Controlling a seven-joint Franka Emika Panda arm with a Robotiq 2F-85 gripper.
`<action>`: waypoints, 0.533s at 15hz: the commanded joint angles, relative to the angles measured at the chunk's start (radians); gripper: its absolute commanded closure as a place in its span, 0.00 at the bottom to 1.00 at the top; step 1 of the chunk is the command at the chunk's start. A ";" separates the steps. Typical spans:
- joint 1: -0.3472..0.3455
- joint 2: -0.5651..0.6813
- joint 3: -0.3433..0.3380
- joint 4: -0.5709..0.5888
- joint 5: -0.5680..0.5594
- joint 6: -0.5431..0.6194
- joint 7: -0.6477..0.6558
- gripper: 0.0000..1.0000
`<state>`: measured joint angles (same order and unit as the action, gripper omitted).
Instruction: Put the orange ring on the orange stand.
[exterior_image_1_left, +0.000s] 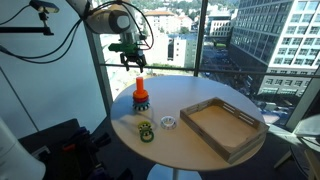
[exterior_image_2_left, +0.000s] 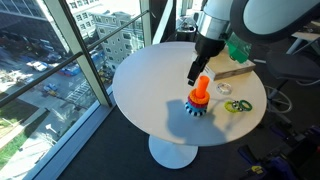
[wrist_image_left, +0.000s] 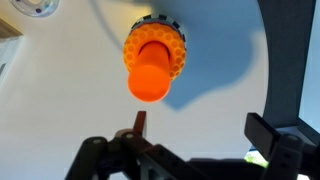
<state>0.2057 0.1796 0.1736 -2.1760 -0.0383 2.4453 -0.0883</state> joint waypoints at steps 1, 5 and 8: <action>-0.012 -0.037 -0.009 -0.031 -0.016 -0.014 0.032 0.00; -0.023 -0.053 -0.013 -0.032 -0.004 -0.085 0.018 0.00; -0.029 -0.087 -0.013 -0.032 0.002 -0.179 0.016 0.00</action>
<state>0.1867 0.1569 0.1590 -2.1877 -0.0383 2.3512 -0.0801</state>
